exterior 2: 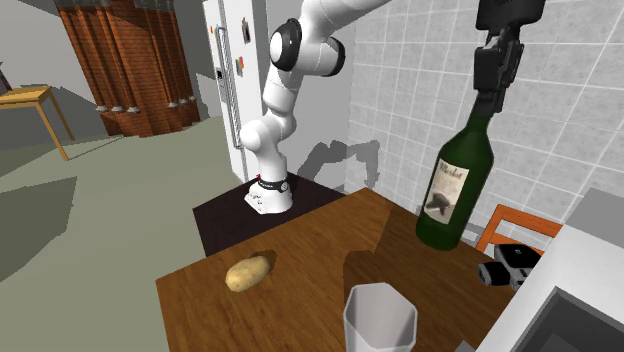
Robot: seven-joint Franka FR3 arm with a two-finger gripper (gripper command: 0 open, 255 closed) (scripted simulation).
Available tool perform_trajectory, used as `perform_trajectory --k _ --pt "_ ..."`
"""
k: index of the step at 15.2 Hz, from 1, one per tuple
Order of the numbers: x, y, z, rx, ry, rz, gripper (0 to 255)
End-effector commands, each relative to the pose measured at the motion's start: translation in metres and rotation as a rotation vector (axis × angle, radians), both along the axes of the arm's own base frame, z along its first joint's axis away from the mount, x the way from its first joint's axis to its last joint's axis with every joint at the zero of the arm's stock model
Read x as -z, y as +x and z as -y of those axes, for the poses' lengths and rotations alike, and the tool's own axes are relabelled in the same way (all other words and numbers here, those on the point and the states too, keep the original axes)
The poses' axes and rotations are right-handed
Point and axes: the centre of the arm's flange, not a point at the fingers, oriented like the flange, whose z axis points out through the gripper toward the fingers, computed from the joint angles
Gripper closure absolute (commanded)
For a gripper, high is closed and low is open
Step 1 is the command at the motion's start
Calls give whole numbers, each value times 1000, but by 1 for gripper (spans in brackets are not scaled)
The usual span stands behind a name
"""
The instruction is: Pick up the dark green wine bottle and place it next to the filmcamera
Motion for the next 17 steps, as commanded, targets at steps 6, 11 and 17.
perform_trajectory --k 6,11,17 --pt "25 14 -22 0 1 0 255" --pt "51 14 -22 0 1 0 255" --pt "83 14 -22 0 1 0 255"
